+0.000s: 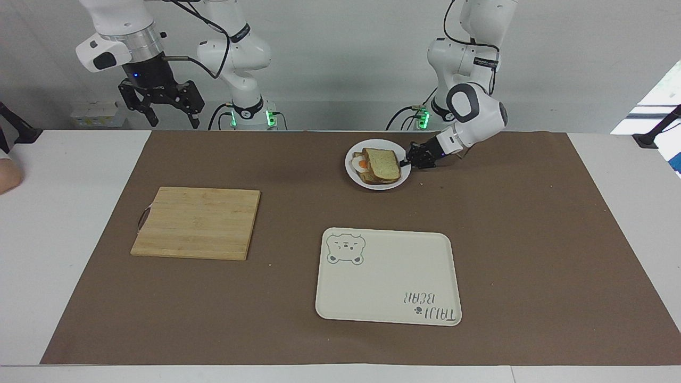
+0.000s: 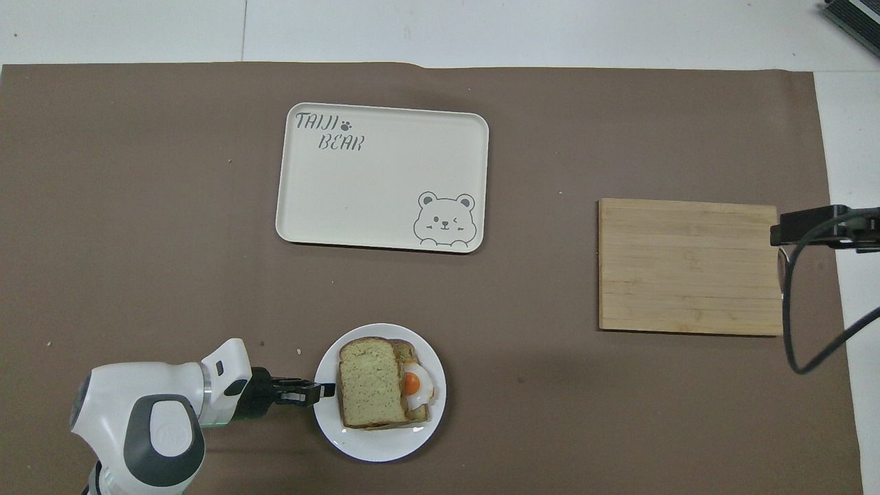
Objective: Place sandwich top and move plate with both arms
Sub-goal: 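Move the left gripper to the plate rim and grip it, then slide the plate with the left gripper onto the bear tray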
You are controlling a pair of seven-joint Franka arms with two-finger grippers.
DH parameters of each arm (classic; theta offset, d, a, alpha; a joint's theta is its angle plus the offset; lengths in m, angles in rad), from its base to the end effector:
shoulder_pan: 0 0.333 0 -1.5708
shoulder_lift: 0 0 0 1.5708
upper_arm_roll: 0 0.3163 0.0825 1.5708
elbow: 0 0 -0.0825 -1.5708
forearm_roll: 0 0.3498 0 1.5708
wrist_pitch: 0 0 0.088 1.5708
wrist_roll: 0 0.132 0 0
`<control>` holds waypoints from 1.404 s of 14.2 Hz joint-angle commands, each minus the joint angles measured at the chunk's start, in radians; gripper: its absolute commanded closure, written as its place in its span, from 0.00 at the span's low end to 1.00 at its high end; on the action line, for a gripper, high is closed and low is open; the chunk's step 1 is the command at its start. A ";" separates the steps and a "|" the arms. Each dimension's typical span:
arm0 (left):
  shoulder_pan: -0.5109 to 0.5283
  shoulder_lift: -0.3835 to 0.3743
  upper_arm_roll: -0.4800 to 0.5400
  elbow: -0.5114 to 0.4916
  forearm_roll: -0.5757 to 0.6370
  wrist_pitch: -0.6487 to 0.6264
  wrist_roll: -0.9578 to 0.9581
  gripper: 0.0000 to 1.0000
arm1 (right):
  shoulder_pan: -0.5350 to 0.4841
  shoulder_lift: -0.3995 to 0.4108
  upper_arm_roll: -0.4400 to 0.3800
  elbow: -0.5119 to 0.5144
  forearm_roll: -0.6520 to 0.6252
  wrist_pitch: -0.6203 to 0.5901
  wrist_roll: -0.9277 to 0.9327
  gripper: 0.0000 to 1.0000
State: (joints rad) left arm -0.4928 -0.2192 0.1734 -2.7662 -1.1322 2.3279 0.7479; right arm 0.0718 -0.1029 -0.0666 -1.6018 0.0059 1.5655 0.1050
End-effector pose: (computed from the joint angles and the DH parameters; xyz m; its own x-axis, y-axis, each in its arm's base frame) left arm 0.3210 -0.1436 0.2797 0.9879 -0.1543 0.0139 -0.1202 -0.7070 0.6969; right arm 0.4892 0.0014 0.6376 0.9929 -0.0997 0.0646 -0.0986 -0.9949 -0.0196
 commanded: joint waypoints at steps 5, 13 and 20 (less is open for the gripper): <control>-0.015 0.001 0.006 -0.018 -0.014 0.022 0.085 1.00 | -0.015 -0.009 0.008 -0.007 -0.004 -0.012 -0.022 0.00; 0.023 0.079 0.011 0.091 -0.012 -0.100 0.076 1.00 | -0.015 -0.009 0.008 -0.007 -0.004 -0.012 -0.022 0.00; 0.209 0.234 0.011 0.370 0.000 -0.384 0.010 1.00 | -0.015 -0.009 0.008 -0.009 -0.004 -0.012 -0.022 0.00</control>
State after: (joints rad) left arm -0.3135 -0.0560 0.1887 -2.4964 -1.1363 2.0111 0.7923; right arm 0.0718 -0.1029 -0.0666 -1.6018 0.0059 1.5655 0.1050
